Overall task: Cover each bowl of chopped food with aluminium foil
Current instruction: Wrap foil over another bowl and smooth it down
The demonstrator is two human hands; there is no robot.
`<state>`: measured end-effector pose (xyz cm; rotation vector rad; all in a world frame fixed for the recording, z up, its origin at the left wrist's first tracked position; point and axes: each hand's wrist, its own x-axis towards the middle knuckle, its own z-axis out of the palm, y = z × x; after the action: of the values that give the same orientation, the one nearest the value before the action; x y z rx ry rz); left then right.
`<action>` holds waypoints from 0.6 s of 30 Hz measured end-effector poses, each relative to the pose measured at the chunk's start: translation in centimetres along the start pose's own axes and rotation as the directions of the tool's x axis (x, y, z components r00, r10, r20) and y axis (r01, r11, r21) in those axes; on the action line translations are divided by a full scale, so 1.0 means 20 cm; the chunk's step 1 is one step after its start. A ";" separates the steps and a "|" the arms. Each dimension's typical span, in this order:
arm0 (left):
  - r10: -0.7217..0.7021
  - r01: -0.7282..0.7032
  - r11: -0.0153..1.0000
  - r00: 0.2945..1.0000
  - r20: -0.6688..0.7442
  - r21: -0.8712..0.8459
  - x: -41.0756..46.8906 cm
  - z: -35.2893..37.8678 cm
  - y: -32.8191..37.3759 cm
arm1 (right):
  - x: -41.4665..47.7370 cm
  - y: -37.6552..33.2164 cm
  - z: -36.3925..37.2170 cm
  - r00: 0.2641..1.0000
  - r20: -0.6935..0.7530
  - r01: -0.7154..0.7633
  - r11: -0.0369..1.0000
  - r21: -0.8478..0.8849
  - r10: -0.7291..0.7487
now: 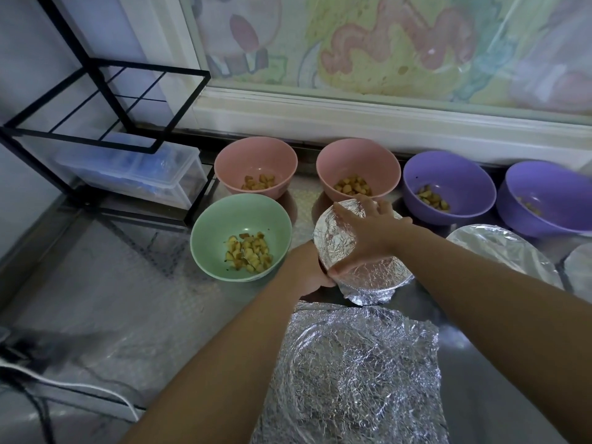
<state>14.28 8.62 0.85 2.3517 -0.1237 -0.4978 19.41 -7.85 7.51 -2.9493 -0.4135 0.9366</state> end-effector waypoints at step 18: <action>-0.370 0.140 0.577 0.923 -0.105 -0.805 -0.35 0.23 0.11 | -0.06 0.01 0.10 0.989 -0.090 -0.106 0.986 0.130 0.118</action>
<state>6.14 5.62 1.42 1.5120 0.4959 -0.2737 17.31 -8.40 6.57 -2.9138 -0.1804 0.7924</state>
